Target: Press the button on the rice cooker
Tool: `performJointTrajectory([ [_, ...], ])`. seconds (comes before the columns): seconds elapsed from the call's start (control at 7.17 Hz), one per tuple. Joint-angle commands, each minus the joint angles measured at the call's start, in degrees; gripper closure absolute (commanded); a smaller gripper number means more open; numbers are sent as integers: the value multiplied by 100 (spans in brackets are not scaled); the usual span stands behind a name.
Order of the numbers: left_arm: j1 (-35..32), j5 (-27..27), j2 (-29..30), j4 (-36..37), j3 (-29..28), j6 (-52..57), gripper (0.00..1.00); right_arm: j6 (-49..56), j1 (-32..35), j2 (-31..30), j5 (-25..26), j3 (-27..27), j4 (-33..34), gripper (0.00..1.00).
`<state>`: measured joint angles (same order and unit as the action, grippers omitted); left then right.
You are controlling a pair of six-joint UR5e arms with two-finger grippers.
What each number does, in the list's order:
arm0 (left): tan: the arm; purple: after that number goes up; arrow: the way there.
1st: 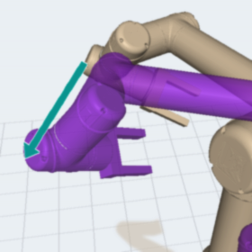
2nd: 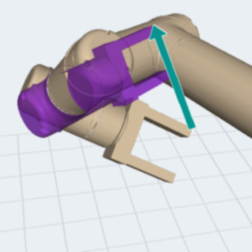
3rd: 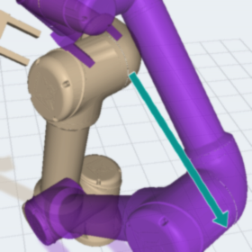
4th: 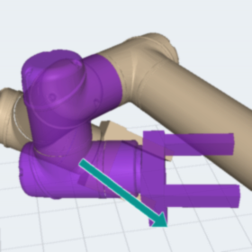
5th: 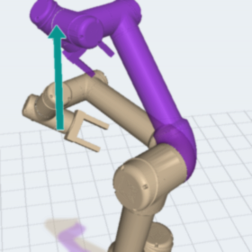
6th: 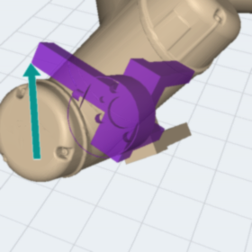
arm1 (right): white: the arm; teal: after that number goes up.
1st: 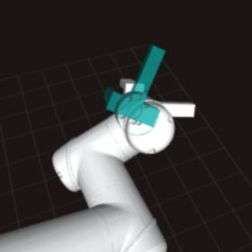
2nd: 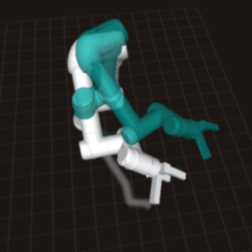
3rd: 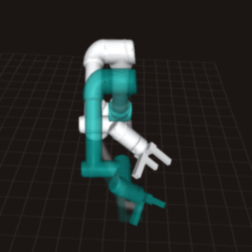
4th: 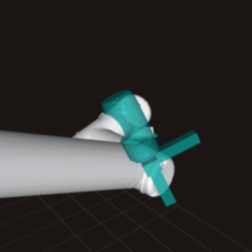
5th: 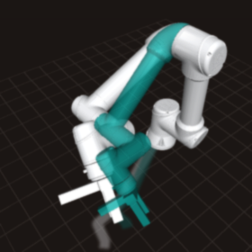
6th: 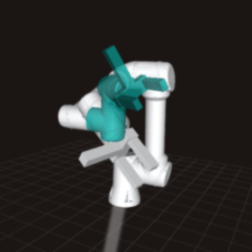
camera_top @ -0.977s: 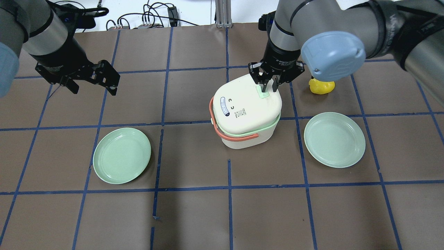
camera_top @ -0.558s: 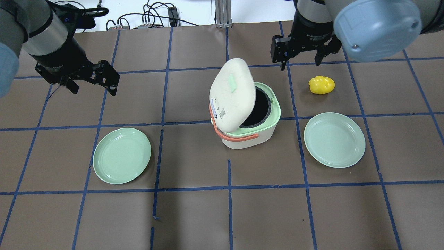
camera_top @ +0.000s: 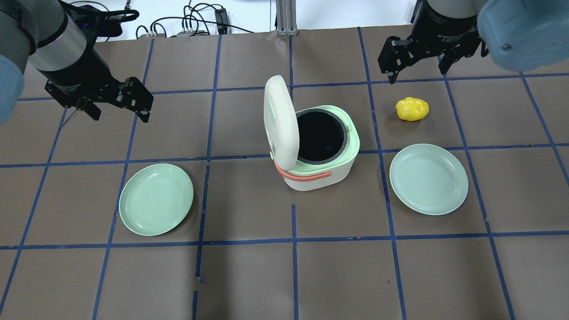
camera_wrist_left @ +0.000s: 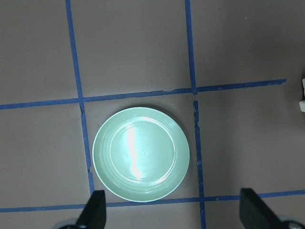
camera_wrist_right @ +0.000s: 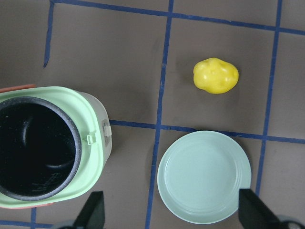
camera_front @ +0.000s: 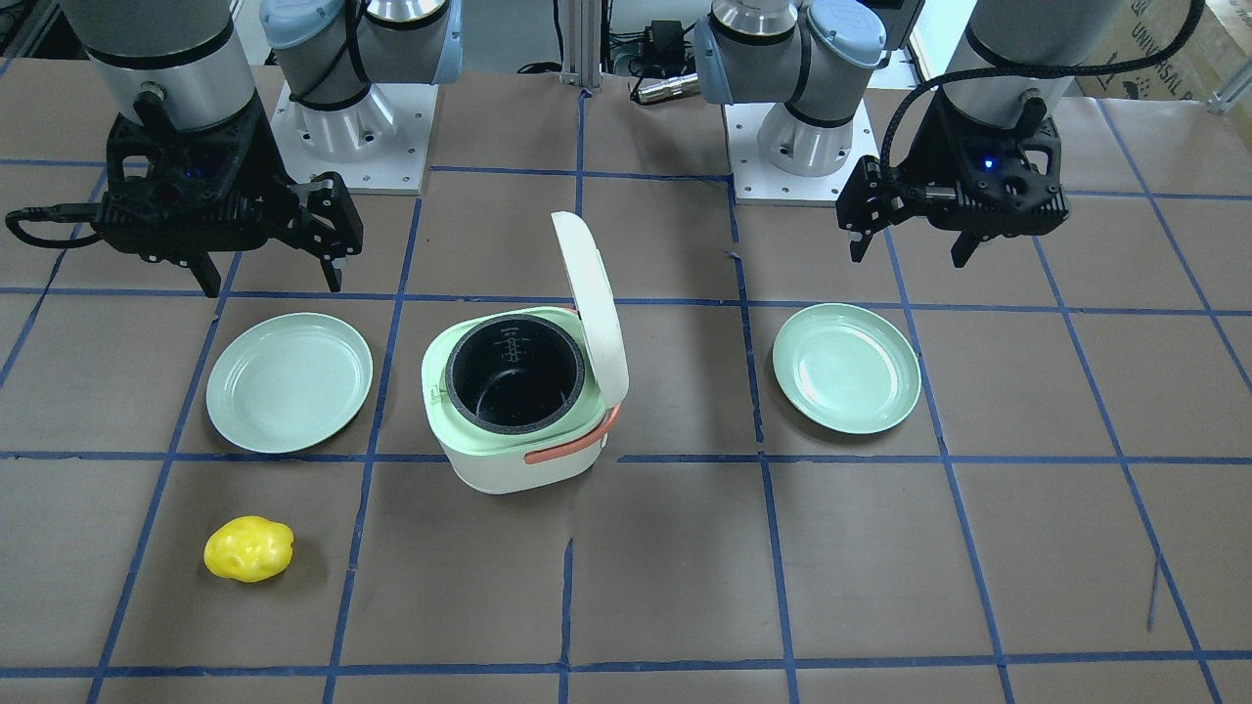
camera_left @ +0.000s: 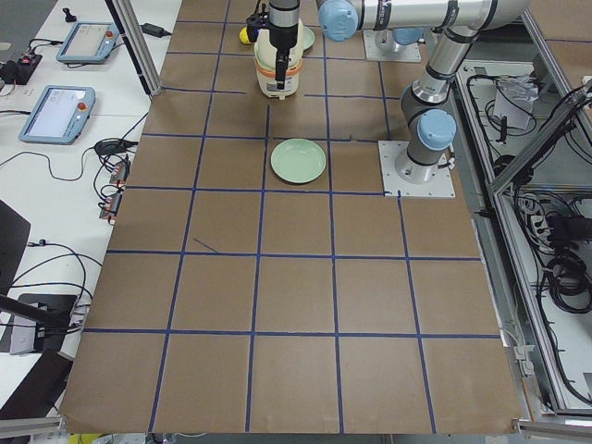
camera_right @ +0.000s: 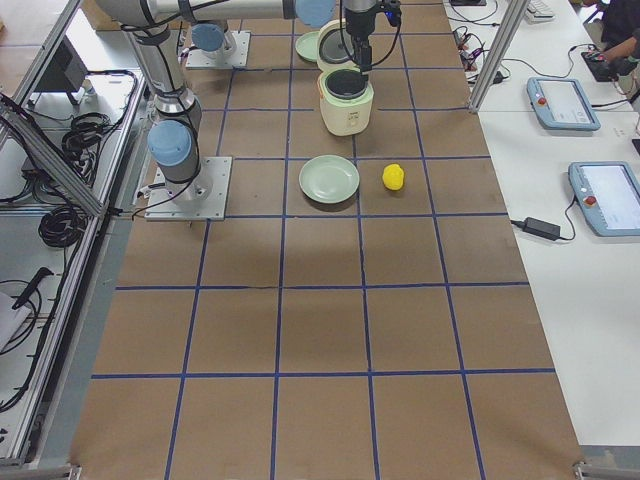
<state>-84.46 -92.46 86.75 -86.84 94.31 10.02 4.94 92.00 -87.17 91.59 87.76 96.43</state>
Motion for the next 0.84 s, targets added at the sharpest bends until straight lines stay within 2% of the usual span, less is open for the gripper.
performJointTrajectory([
  [0.0,0,0,0,0,0,0,0,6,-59,-124,-239,303,78,0],
  [0.7,0,0,0,0,0,0,0,-20,-24,-125,-238,321,131,0],
])
